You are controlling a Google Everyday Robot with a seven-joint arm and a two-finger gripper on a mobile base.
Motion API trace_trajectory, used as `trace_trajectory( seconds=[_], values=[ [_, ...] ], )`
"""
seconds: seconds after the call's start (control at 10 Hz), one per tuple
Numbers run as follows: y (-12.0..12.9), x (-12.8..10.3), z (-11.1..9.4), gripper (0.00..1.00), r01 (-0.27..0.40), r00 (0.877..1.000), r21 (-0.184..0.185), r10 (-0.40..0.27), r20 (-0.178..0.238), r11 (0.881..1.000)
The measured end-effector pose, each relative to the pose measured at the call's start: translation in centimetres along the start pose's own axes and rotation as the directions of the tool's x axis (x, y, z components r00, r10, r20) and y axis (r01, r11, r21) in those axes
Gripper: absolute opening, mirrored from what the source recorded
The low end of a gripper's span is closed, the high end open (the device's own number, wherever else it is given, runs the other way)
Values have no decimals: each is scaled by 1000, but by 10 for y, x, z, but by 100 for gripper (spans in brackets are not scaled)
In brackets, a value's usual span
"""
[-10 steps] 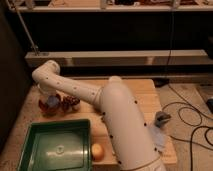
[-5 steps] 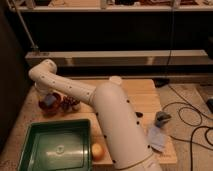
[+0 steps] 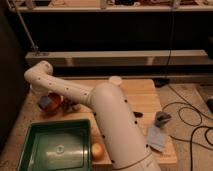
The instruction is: Wipe red bowl with sponge
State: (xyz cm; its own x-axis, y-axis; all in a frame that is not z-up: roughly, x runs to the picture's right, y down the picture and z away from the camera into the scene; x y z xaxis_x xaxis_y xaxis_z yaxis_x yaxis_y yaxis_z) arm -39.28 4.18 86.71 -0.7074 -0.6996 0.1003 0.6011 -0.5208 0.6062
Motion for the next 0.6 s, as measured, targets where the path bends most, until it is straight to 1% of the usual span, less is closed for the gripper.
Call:
trace_trajectory(
  seconds=[0.3, 0.6],
  values=[
    [2, -10, -4, 0, 5, 1000, 4, -5, 8, 1000],
    [7, -19, -7, 0, 4, 1000, -1, -4, 19, 1000]
  ],
)
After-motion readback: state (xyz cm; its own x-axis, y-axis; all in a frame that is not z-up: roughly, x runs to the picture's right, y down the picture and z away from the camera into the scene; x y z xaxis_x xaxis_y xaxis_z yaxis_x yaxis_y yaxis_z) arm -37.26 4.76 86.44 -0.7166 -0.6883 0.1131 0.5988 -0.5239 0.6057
